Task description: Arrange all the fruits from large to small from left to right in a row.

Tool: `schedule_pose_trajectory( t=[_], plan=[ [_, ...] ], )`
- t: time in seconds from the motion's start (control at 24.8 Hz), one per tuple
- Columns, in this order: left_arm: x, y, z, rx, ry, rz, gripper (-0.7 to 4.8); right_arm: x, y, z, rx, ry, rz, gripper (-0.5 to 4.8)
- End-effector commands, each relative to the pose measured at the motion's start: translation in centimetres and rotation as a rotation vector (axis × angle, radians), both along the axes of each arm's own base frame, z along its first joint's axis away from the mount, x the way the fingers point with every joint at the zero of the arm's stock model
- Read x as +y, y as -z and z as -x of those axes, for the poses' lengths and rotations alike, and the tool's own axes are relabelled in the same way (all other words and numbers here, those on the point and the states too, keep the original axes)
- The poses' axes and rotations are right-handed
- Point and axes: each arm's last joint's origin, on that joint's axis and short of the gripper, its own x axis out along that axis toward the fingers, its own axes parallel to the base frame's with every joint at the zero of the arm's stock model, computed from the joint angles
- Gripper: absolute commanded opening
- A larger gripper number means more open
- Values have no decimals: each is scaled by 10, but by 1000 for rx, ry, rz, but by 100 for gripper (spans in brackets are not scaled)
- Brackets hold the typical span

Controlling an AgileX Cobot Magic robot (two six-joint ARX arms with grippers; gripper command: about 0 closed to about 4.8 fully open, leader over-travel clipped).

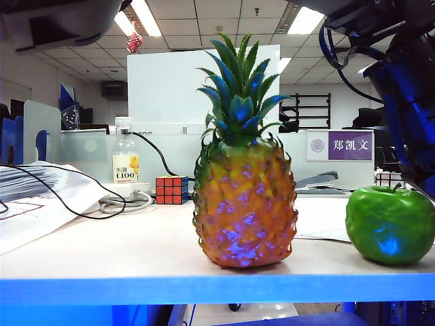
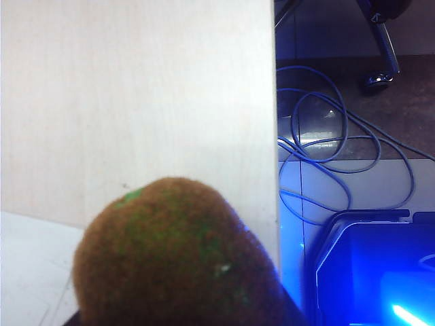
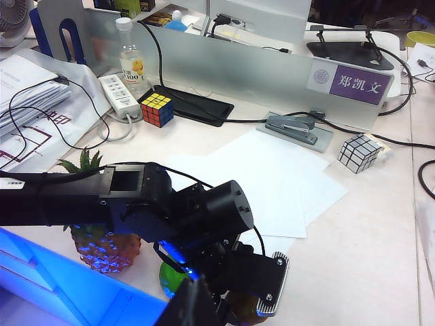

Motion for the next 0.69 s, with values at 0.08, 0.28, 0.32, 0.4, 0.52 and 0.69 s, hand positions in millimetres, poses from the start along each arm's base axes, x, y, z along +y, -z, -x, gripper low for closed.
schedule_pose_trajectory(
  t=[0.08, 0.28, 0.32, 0.4, 0.52, 0.69],
  plan=[
    [-2, -6, -1, -42, -11, 21, 266, 0, -2, 0, -15, 4, -8, -5],
    [-2, -6, -2, -62, -25, 16, 320, -1, -2, 0, -19, 31, -1, -5],
    [-2, -6, -2, -62, -26, 15, 355, -1, -2, 0, -19, 32, -1, -5],
    [-2, -6, -2, -62, -25, 16, 394, -1, -2, 0, -18, 33, -1, -5],
    [-2, -6, -2, -61, -25, 14, 408, -2, -2, 0, -22, 44, 0, -5],
    [-3, -7, -2, -69, -26, 29, 409, -1, -2, 0, -21, 44, 0, -5]
  ],
)
